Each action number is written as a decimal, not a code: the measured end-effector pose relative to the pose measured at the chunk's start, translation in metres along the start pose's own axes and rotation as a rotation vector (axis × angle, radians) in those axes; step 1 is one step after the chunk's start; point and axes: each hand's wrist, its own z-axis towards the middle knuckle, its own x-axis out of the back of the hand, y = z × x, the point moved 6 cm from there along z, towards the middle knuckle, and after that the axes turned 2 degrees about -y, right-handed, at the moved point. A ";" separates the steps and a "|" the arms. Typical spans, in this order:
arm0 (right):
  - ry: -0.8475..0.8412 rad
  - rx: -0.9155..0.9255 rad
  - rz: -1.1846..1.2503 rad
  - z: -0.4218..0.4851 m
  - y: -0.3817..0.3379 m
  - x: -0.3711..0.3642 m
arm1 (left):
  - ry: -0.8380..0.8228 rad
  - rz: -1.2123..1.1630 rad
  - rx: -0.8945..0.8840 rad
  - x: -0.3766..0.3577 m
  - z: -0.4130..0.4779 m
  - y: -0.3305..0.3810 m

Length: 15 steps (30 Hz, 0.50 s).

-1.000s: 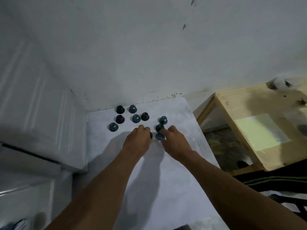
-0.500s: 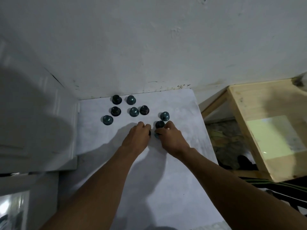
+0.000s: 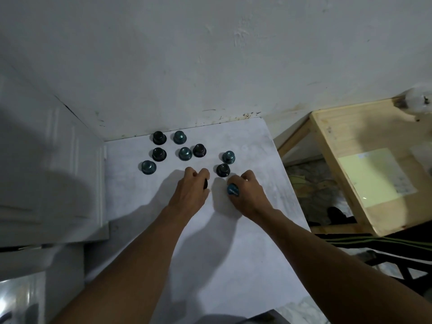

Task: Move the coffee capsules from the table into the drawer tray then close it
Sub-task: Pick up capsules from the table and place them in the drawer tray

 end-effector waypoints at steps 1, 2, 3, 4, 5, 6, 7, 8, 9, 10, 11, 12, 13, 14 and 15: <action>0.005 -0.004 -0.005 -0.002 0.000 0.000 | 0.019 -0.004 -0.008 0.002 -0.001 0.000; 0.003 -0.013 -0.013 -0.003 0.001 0.000 | 0.036 0.000 -0.017 0.003 -0.001 0.000; -0.004 -0.022 -0.023 -0.005 0.001 0.000 | 0.047 0.009 -0.025 0.005 -0.002 0.000; -0.011 -0.032 -0.034 -0.007 0.000 0.001 | 0.055 0.018 -0.029 0.007 -0.003 0.001; -0.012 -0.039 -0.044 -0.008 0.000 0.001 | 0.062 0.022 -0.027 0.009 -0.005 0.002; -0.008 -0.040 -0.051 -0.009 -0.002 0.003 | 0.072 0.020 -0.022 0.012 -0.007 0.003; 0.001 -0.034 -0.057 -0.011 -0.004 0.006 | 0.085 0.013 -0.021 0.016 -0.010 0.005; 0.011 -0.021 -0.065 -0.013 -0.006 0.008 | 0.095 0.003 -0.018 0.019 -0.012 0.007; 0.023 -0.003 -0.079 -0.014 -0.009 0.011 | 0.105 -0.011 -0.008 0.021 -0.014 0.009; 0.032 0.022 -0.096 -0.016 -0.012 0.014 | 0.118 -0.024 0.012 0.025 -0.018 0.011; 0.036 0.050 -0.113 -0.020 -0.016 0.018 | 0.133 -0.033 0.039 0.029 -0.024 0.012; 0.042 0.075 -0.123 -0.022 -0.019 0.021 | 0.146 -0.042 0.067 0.033 -0.028 0.014; 0.049 0.104 -0.128 -0.026 -0.022 0.026 | 0.164 -0.050 0.093 0.037 -0.035 0.016; 0.060 0.132 -0.132 -0.029 -0.026 0.030 | 0.177 -0.057 0.117 0.041 -0.041 0.018; 0.076 0.164 -0.138 -0.033 -0.030 0.036 | 0.190 -0.058 0.139 0.045 -0.048 0.020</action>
